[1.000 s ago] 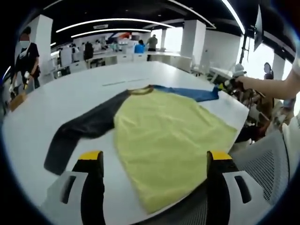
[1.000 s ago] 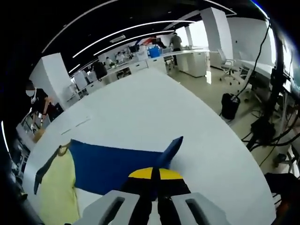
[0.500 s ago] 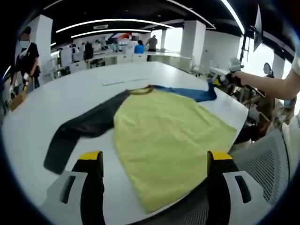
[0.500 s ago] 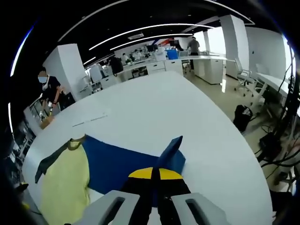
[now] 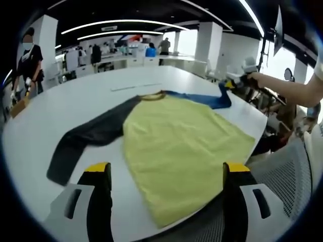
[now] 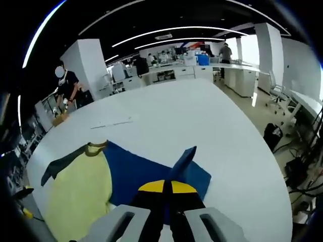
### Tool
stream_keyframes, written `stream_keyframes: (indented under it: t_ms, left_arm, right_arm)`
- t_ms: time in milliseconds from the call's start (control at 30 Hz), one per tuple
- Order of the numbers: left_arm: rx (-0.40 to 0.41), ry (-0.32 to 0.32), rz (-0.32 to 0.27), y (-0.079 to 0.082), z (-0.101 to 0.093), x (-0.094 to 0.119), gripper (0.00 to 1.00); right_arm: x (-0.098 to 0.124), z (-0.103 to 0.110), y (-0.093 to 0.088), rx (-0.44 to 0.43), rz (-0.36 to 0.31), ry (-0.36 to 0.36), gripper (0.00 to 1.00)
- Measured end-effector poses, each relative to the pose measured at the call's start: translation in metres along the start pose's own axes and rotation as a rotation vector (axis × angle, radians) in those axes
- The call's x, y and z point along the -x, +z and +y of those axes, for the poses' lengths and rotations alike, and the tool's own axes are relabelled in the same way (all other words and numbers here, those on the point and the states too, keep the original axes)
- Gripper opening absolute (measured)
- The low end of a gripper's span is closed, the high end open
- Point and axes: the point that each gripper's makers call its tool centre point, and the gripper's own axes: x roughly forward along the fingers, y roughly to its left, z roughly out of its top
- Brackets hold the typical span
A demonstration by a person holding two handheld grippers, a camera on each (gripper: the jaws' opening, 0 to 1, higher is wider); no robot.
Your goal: Fold the garment on the visible template until the final outline fits inside the template.
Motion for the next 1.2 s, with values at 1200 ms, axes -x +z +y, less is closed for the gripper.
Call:
stream_keyframes:
  t_ms: [1200]
  left_arm:
    - [0.014,-0.020,0.003,-0.002,-0.007,-0.006,0.86]
  right_arm:
    - [-0.035,0.066,0.012,0.084,0.042,0.153,0.00]
